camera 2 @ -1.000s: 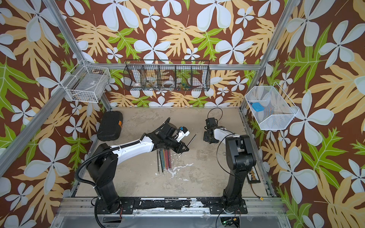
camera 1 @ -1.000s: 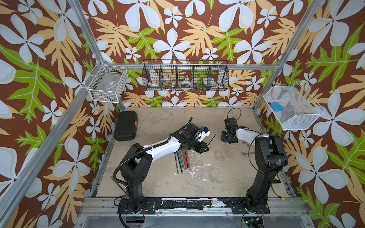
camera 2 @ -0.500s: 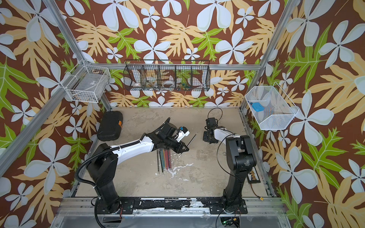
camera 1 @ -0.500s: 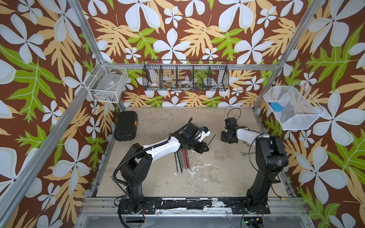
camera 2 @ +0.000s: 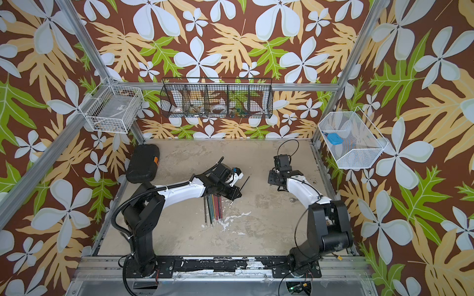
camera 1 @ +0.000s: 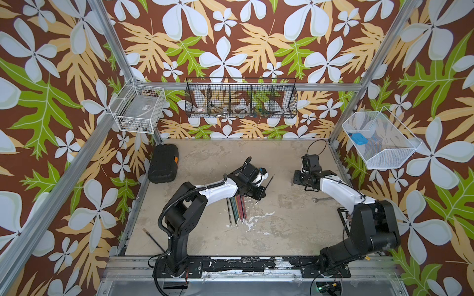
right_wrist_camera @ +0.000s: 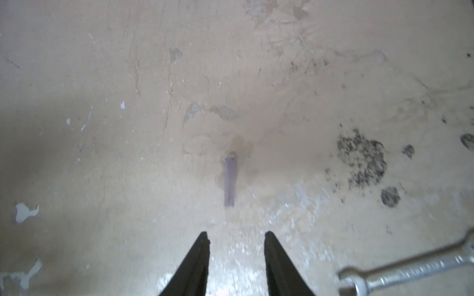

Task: Remove the protective cover of the pencils
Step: Place the pencil at the center of the board.

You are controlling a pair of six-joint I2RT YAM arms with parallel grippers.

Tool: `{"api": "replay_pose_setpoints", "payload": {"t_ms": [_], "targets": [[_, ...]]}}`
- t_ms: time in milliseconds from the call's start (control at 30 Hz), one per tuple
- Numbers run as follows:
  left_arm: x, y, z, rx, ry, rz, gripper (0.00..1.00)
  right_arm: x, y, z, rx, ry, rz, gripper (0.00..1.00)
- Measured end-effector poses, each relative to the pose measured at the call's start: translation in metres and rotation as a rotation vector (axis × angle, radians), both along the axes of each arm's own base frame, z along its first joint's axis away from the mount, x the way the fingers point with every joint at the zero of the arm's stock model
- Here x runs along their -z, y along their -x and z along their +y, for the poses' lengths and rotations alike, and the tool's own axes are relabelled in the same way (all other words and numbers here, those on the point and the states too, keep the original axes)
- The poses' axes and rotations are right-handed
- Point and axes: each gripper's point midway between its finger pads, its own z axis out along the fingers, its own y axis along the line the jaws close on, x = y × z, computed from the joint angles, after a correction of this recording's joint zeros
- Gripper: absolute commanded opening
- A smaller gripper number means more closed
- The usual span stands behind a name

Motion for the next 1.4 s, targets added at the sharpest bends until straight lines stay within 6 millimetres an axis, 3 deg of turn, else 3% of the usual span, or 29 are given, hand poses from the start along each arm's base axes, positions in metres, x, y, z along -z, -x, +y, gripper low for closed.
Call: {"api": "replay_pose_setpoints", "payload": {"t_ms": [200,367,533,700,1000,1300,1400], "targets": [[0.019,-0.023,-0.007,-0.04,-0.071,0.003,0.0,-0.007,0.069,0.012,-0.086,-0.11,-0.107,0.38],[0.029,-0.066,-0.022,-0.08,-0.155,-0.059,0.0,-0.028,0.101,0.026,-0.169,-0.198,-0.241,0.4],[0.047,-0.106,-0.02,-0.131,-0.245,-0.091,0.0,-0.063,0.104,0.036,-0.217,-0.249,-0.381,0.4],[0.049,-0.134,-0.01,-0.192,-0.276,-0.121,0.04,-0.056,0.101,0.04,-0.234,-0.266,-0.366,0.4],[0.05,-0.141,0.003,-0.232,-0.335,-0.151,0.24,-0.047,0.099,0.044,-0.244,-0.285,-0.339,0.4],[0.048,-0.143,0.008,-0.242,-0.359,-0.161,0.23,-0.041,0.098,0.045,-0.243,-0.285,-0.322,0.4],[0.043,-0.134,0.014,-0.233,-0.38,-0.135,0.25,-0.039,0.098,0.045,-0.244,-0.286,-0.315,0.4]]}}
